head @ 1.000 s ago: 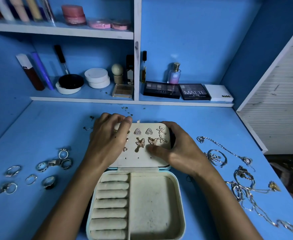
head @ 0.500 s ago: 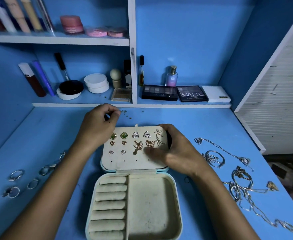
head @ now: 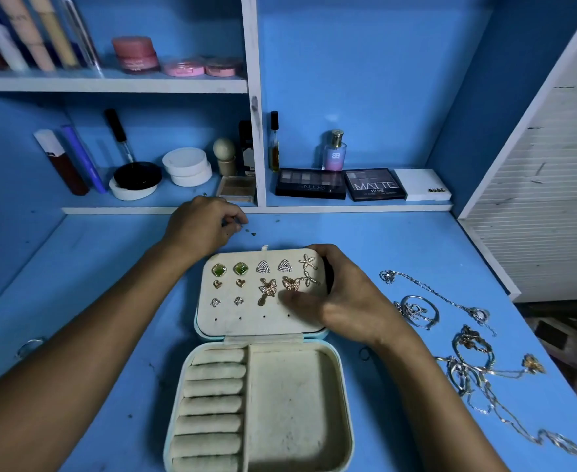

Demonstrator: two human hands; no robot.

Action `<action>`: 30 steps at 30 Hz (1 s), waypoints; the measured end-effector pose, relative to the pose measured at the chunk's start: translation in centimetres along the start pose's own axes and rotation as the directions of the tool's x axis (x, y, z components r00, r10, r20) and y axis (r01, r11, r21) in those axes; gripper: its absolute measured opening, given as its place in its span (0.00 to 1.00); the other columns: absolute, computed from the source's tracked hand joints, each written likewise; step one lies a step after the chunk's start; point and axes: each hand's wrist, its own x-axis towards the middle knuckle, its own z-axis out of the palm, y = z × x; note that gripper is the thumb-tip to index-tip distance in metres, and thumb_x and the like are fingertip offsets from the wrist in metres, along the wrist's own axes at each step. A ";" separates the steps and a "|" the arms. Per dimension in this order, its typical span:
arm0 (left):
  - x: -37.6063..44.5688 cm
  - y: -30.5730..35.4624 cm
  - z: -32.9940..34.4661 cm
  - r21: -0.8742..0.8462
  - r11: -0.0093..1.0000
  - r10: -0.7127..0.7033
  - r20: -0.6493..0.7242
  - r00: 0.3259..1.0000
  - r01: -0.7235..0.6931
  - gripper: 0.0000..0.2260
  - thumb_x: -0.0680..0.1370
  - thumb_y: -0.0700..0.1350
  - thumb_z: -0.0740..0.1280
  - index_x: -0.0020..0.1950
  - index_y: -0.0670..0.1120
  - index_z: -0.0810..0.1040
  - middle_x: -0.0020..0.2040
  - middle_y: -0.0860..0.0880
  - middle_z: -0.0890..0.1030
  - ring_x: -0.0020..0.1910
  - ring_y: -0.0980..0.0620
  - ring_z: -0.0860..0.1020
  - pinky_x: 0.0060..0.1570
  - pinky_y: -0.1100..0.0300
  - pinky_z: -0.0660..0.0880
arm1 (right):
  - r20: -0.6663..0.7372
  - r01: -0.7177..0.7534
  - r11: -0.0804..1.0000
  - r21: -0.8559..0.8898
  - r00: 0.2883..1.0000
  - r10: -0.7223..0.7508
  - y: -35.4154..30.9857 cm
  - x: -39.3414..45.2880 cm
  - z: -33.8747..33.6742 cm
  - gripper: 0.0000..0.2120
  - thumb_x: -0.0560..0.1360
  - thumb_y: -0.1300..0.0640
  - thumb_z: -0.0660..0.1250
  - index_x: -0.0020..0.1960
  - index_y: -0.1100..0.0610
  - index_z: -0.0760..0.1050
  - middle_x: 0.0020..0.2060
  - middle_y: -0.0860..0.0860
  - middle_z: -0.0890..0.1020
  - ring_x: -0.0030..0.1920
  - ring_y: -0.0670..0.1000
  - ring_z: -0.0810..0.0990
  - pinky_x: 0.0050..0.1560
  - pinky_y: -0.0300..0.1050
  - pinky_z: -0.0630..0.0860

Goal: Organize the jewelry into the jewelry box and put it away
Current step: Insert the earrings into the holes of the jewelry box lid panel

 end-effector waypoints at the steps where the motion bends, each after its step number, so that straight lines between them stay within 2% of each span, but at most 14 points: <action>1: 0.0 0.0 0.1 0.011 1.000 0.011 -0.001 1.000 -0.011 0.06 0.75 0.45 0.73 0.51 0.53 0.86 0.46 0.51 0.85 0.46 0.50 0.81 0.43 0.62 0.69 | 0.000 0.001 1.000 -0.001 1.000 -0.001 0.0 0.0 0.0 0.27 0.69 0.49 0.78 0.63 0.46 0.71 0.53 0.41 0.82 0.52 0.39 0.81 0.54 0.39 0.79; 8: 0.2 -0.1 0.2 0.071 0.996 0.057 -0.011 0.998 -0.056 0.06 0.76 0.46 0.72 0.52 0.53 0.86 0.49 0.51 0.85 0.50 0.47 0.80 0.46 0.57 0.73 | 0.012 0.011 1.000 -0.021 1.000 -0.010 0.3 0.2 0.0 0.28 0.67 0.45 0.78 0.63 0.44 0.69 0.54 0.41 0.81 0.55 0.42 0.80 0.58 0.46 0.79; 18: 0.8 0.6 0.3 0.122 0.993 -0.004 -0.002 1.000 0.004 0.05 0.76 0.46 0.71 0.50 0.51 0.85 0.49 0.50 0.85 0.51 0.46 0.80 0.46 0.57 0.73 | 0.013 0.021 1.000 -0.004 1.000 -0.021 0.8 0.4 0.2 0.31 0.62 0.42 0.77 0.62 0.42 0.69 0.54 0.42 0.81 0.55 0.44 0.81 0.58 0.49 0.79; 24: 0.9 1.0 0.6 0.208 0.977 0.041 0.011 0.999 -0.043 0.06 0.77 0.44 0.67 0.51 0.49 0.83 0.54 0.49 0.83 0.53 0.42 0.79 0.47 0.55 0.73 | 0.021 0.023 0.999 0.026 0.999 -0.024 0.7 0.2 0.0 0.29 0.66 0.49 0.79 0.62 0.44 0.69 0.53 0.43 0.82 0.52 0.43 0.82 0.57 0.48 0.81; 30: 0.7 0.8 0.1 0.128 0.992 0.008 0.000 1.000 -0.008 0.04 0.78 0.44 0.68 0.50 0.47 0.82 0.50 0.46 0.84 0.51 0.41 0.79 0.45 0.54 0.73 | 0.019 0.046 0.998 0.046 0.999 -0.047 0.5 0.0 0.0 0.28 0.68 0.52 0.79 0.62 0.44 0.69 0.52 0.44 0.83 0.51 0.42 0.83 0.56 0.48 0.81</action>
